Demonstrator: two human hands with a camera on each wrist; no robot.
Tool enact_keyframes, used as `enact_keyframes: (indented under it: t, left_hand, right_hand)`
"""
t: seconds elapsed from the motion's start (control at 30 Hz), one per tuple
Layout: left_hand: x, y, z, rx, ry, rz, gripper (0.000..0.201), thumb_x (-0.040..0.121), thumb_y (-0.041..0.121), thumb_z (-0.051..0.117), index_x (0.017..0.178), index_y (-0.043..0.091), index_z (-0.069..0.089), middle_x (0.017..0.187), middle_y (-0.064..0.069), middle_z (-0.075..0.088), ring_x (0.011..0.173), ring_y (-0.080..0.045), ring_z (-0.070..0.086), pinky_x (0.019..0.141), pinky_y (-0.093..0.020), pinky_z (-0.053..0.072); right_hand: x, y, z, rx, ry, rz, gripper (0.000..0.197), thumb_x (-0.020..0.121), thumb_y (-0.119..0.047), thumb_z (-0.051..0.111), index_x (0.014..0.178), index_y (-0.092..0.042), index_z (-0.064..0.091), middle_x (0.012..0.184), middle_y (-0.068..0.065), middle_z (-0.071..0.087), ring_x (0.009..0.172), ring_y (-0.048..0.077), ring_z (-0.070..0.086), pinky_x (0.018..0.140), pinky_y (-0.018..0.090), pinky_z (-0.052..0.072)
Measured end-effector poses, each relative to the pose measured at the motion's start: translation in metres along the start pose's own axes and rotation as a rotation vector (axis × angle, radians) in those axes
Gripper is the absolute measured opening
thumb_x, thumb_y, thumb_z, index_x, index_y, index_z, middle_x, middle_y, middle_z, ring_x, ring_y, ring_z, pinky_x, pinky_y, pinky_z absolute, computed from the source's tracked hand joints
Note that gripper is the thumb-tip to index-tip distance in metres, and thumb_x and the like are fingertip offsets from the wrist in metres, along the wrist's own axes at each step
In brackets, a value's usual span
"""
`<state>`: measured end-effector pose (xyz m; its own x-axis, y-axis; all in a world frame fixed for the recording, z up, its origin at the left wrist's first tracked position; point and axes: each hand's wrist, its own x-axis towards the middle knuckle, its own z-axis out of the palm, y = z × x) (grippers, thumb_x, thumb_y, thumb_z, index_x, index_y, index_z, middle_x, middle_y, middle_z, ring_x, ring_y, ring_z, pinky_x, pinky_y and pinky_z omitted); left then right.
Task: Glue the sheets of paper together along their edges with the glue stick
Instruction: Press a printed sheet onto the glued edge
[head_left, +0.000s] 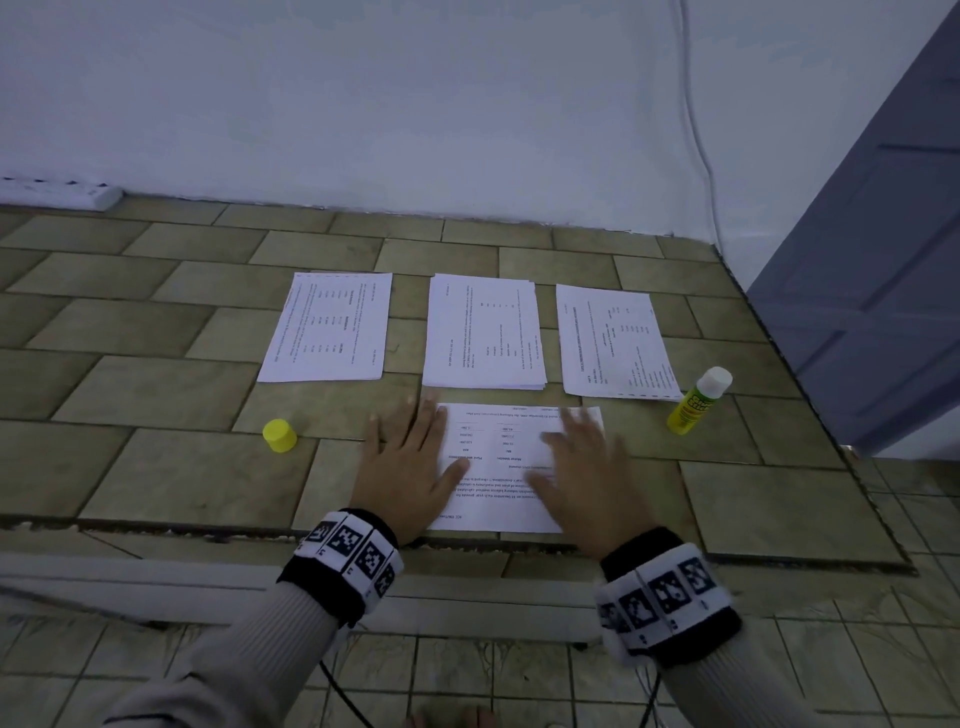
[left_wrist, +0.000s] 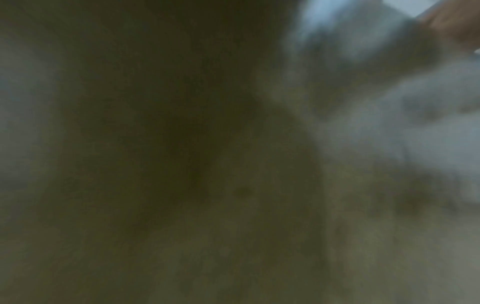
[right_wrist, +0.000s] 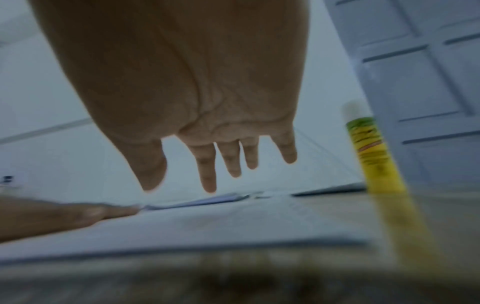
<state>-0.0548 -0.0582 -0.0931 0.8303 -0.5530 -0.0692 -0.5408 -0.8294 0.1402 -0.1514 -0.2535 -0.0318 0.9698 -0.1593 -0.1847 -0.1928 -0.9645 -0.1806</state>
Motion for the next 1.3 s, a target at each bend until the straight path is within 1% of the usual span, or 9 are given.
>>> enact_keyframes:
  t: [0.1, 0.2, 0.33, 0.43, 0.57, 0.73, 0.83, 1.03, 1.3]
  left_hand:
    - [-0.005, 0.0, 0.0, -0.002, 0.006, 0.017, 0.087, 0.091, 0.065, -0.005, 0.153, 0.011, 0.024, 0.162, -0.006, 0.016, 0.149, -0.027, 0.014, 0.116, -0.06, 0.014]
    - [-0.005, -0.002, 0.002, 0.012, 0.031, 0.054, 0.072, 0.094, 0.052, 0.019, 0.145, 0.006, 0.042, 0.154, -0.012, 0.035, 0.141, -0.033, 0.034, 0.108, -0.064, 0.028]
    - [-0.005, -0.001, 0.002, 0.014, 0.032, 0.026, 0.081, 0.095, 0.061, 0.006, 0.15, 0.009, 0.033, 0.158, -0.009, 0.028, 0.146, -0.029, 0.025, 0.113, -0.062, 0.023]
    - [-0.004, -0.002, 0.004, 0.025, 0.032, 0.023, 0.095, 0.085, 0.069, -0.016, 0.155, 0.013, 0.015, 0.163, -0.004, 0.009, 0.151, -0.023, 0.005, 0.119, -0.057, 0.006]
    - [-0.003, -0.003, 0.006, 0.025, 0.06, 0.023, 0.089, 0.088, 0.067, -0.006, 0.156, 0.014, 0.014, 0.164, -0.003, 0.007, 0.151, -0.022, 0.002, 0.119, -0.055, 0.003]
    - [-0.002, -0.002, 0.007, 0.026, 0.054, 0.018, 0.091, 0.087, 0.068, -0.01, 0.155, 0.014, 0.015, 0.164, -0.003, 0.008, 0.151, -0.022, 0.003, 0.118, -0.056, 0.003]
    - [-0.003, -0.002, 0.005, 0.023, 0.045, 0.014, 0.09, 0.088, 0.066, -0.014, 0.155, 0.014, 0.018, 0.163, -0.003, 0.011, 0.15, -0.022, 0.007, 0.118, -0.056, 0.006]
    - [-0.003, -0.004, 0.004, 0.052, 0.027, 0.043, 0.067, 0.097, 0.05, 0.02, 0.143, 0.008, 0.046, 0.151, -0.011, 0.04, 0.138, -0.031, 0.041, 0.105, -0.063, 0.032]
    - [-0.003, -0.002, 0.003, 0.031, 0.038, 0.018, 0.083, 0.087, 0.061, -0.007, 0.156, 0.016, 0.008, 0.164, -0.001, 0.001, 0.151, -0.021, -0.002, 0.118, -0.051, -0.004]
  right_hand:
    - [0.009, -0.041, 0.019, 0.052, -0.029, -0.174, 0.089, 0.081, -0.068, -0.008, 0.152, -0.019, 0.011, 0.161, -0.001, -0.009, 0.147, 0.015, -0.013, 0.117, 0.05, -0.008]
    - [0.027, -0.055, 0.042, 0.079, -0.003, -0.214, 0.1, 0.071, -0.068, -0.019, 0.153, -0.017, 0.006, 0.161, -0.003, -0.006, 0.147, 0.011, -0.011, 0.117, 0.049, -0.011]
    - [0.039, -0.035, 0.05, -0.025, 0.05, -0.159, 0.108, 0.068, -0.07, -0.033, 0.153, -0.016, 0.005, 0.161, -0.002, -0.001, 0.148, 0.011, -0.005, 0.117, 0.047, -0.01]
    - [0.034, 0.005, 0.046, -0.049, 0.091, -0.042, 0.103, 0.072, -0.071, -0.029, 0.153, -0.017, 0.005, 0.161, -0.003, 0.001, 0.148, 0.01, -0.001, 0.117, 0.045, -0.006]
    - [0.018, 0.053, 0.038, -0.015, 0.081, 0.115, 0.093, 0.077, -0.07, -0.014, 0.153, -0.017, -0.001, 0.161, -0.003, -0.003, 0.148, 0.011, -0.003, 0.12, 0.046, 0.001]
    - [0.016, 0.032, 0.024, 0.075, 0.094, 0.243, 0.083, 0.091, -0.067, 0.008, 0.153, -0.011, 0.001, 0.161, 0.003, -0.002, 0.148, 0.016, -0.003, 0.118, 0.046, 0.005]
    - [0.017, -0.004, 0.026, 0.046, 0.125, 0.087, 0.089, 0.085, -0.071, -0.002, 0.152, -0.012, -0.003, 0.161, 0.004, -0.005, 0.148, 0.018, -0.004, 0.115, 0.046, -0.007]
    - [0.031, -0.049, 0.054, 0.021, 0.051, -0.263, 0.105, 0.073, -0.07, -0.027, 0.153, -0.013, 0.01, 0.161, 0.0, 0.002, 0.148, 0.013, -0.004, 0.115, 0.045, -0.014]
    - [0.019, 0.043, 0.038, -0.02, 0.086, 0.028, 0.093, 0.079, -0.071, -0.013, 0.153, -0.018, 0.003, 0.161, -0.004, 0.0, 0.147, 0.009, -0.003, 0.12, 0.043, -0.002]
